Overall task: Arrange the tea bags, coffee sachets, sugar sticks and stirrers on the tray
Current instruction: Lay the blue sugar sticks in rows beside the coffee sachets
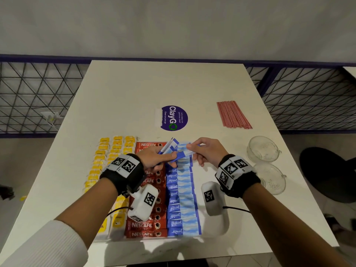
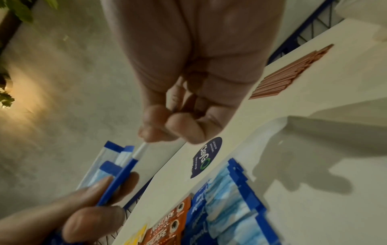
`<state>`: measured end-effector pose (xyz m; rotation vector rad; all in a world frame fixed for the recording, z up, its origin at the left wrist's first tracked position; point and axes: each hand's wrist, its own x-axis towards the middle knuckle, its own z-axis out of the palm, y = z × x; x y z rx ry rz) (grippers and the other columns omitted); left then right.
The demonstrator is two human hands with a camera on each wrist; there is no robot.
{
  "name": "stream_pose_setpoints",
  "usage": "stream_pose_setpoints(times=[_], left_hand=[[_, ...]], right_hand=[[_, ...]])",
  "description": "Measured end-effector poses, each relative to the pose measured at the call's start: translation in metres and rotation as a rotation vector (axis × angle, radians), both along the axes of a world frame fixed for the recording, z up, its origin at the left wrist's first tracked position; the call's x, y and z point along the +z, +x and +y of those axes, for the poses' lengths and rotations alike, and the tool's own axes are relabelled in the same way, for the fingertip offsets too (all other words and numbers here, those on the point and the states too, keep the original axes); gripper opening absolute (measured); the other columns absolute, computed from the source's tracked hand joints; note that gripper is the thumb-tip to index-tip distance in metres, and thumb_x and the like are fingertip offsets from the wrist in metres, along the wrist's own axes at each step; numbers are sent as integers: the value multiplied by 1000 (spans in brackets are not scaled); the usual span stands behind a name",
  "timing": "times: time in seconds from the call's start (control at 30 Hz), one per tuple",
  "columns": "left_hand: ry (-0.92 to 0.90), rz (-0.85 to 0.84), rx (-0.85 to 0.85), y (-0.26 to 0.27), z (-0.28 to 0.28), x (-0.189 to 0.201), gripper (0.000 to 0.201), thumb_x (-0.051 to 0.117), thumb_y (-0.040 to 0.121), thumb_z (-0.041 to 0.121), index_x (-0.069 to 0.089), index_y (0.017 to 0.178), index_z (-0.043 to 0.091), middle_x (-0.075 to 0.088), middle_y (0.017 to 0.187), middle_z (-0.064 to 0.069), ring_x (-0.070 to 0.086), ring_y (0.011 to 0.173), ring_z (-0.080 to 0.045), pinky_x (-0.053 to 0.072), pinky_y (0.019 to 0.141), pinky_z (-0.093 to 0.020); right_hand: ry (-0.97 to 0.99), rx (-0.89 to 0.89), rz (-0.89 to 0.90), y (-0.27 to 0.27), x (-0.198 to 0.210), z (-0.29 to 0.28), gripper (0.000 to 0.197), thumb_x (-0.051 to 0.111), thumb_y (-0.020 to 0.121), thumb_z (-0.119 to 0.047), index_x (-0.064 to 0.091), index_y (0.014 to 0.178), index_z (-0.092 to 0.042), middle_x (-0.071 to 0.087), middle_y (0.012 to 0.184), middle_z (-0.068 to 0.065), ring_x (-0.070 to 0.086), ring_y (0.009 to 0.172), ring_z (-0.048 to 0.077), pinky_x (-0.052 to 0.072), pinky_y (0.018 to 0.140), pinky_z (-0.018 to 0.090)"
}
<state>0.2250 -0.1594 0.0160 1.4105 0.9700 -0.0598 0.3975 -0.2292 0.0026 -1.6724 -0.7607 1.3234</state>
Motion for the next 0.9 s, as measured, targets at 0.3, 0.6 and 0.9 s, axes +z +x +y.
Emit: stream_pose_setpoints(times=[0.3, 0.6, 0.9], left_hand=[[-26, -48, 186, -6, -4, -14, 17, 50, 94, 28, 55, 86, 14, 67, 56, 6, 30, 30, -3, 25, 33, -14], [133, 28, 187, -9, -3, -16, 24, 58, 90, 9, 59, 113, 7, 44, 29, 9, 27, 24, -4, 24, 32, -11], [266, 81, 212, -9, -2, -26, 20, 59, 90, 13, 64, 108, 4, 46, 51, 9, 40, 42, -3, 29, 42, -9]], right_hand=[[24, -69, 189, -3, -9, -12, 4, 59, 86, 0, 62, 83, 2, 58, 68, 12, 55, 44, 6, 49, 50, 15], [-52, -46, 112, -3, -21, -19, 19, 60, 84, 6, 56, 102, 3, 60, 70, 15, 60, 45, 6, 52, 53, 14], [-214, -51, 30, -1, -36, -19, 23, 56, 87, 8, 56, 109, 16, 58, 53, 4, 51, 35, 1, 46, 46, 11]])
